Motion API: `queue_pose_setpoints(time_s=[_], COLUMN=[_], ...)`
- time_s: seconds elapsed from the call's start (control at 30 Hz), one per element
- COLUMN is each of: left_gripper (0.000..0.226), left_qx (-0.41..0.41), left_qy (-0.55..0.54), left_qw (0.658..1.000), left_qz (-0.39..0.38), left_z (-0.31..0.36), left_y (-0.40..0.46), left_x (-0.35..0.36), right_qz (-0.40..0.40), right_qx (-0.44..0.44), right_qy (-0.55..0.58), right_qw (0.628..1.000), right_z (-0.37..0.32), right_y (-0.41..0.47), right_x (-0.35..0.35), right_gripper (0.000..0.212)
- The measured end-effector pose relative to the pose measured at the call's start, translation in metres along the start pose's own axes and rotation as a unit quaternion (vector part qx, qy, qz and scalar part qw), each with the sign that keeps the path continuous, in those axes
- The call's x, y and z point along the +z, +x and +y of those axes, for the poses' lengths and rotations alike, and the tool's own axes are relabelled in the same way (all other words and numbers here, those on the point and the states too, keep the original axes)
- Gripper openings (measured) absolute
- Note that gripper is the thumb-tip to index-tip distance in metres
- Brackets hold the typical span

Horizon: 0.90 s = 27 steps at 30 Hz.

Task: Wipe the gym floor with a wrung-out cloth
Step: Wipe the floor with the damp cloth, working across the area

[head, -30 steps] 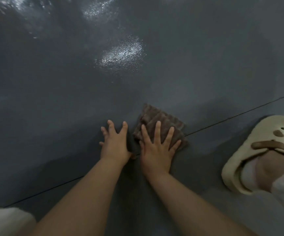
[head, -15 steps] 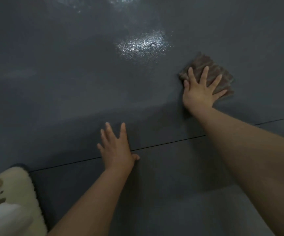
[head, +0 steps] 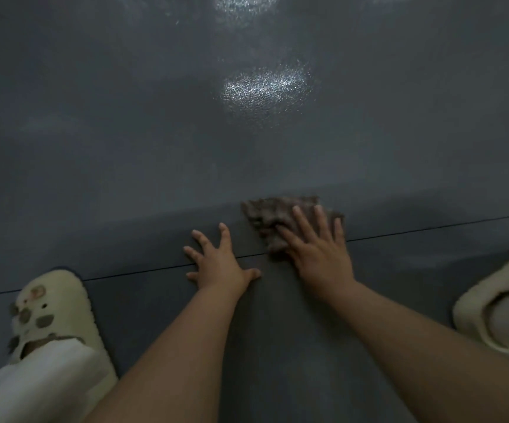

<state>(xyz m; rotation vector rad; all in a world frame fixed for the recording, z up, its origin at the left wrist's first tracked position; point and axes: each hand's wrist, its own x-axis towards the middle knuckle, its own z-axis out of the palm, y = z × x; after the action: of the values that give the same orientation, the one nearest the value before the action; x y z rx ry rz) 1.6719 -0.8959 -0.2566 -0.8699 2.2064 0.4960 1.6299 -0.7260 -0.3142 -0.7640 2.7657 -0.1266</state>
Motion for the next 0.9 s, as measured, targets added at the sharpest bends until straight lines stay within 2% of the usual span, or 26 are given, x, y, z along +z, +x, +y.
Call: queue_pose_setpoints(time_s=[0.07,0.17,0.23,0.27,0.33,0.37,0.43,0.5,0.57,0.77,0.9], left_gripper=[0.106,0.102,0.103,0.102,0.101,0.1,0.099,0.097,0.096,0.093,0.09], left_qx=[0.027,0.08,0.095,0.094,0.088,0.084,0.077,0.065,0.065,0.079,0.094], left_qy=[-0.013,-0.033,-0.052,-0.058,-0.057,-0.046,-0.021,-0.018,-0.022,-0.054,-0.061], left_qw=[0.999,0.995,0.993,0.993,0.994,0.995,0.997,0.998,0.997,0.994,0.991], left_qz=[-0.025,-0.046,-0.036,-0.032,-0.024,-0.016,0.004,0.015,0.018,0.043,0.079], left_z=[-0.009,-0.033,-0.045,-0.048,-0.05,-0.049,-0.047,-0.048,-0.048,-0.047,-0.056], left_y=[-0.002,-0.006,-0.012,-0.016,-0.028,-0.034,-0.046,-0.06,-0.076,-0.134,-0.169], left_x=[-0.008,-0.021,-0.026,-0.027,-0.026,-0.025,-0.025,-0.027,-0.031,-0.05,-0.058], right_qz=[-0.007,-0.02,-0.036,-0.054,-0.103,-0.146,-0.247,-0.277,-0.278,-0.249,-0.217], right_qx=[0.102,0.333,0.382,0.35,0.184,0.098,0.021,0.018,0.016,0.024,0.025], right_qy=[0.017,0.096,0.128,0.122,0.111,0.118,0.191,0.216,0.163,0.103,0.058], right_qw=[0.995,0.938,0.914,0.927,0.971,0.977,0.95,0.936,0.947,0.963,0.974], right_z=[0.034,0.044,0.017,-0.003,-0.05,-0.073,-0.104,-0.115,-0.108,-0.085,-0.093], right_y=[0.005,0.007,0.016,0.021,0.029,0.031,0.034,0.031,0.02,-0.036,-0.069], right_x=[-0.012,-0.027,-0.031,-0.03,-0.029,-0.035,-0.057,-0.076,-0.09,-0.138,-0.177], right_gripper=[0.046,0.049,0.05,0.051,0.051,0.051,0.057,0.061,0.057,0.043,0.039])
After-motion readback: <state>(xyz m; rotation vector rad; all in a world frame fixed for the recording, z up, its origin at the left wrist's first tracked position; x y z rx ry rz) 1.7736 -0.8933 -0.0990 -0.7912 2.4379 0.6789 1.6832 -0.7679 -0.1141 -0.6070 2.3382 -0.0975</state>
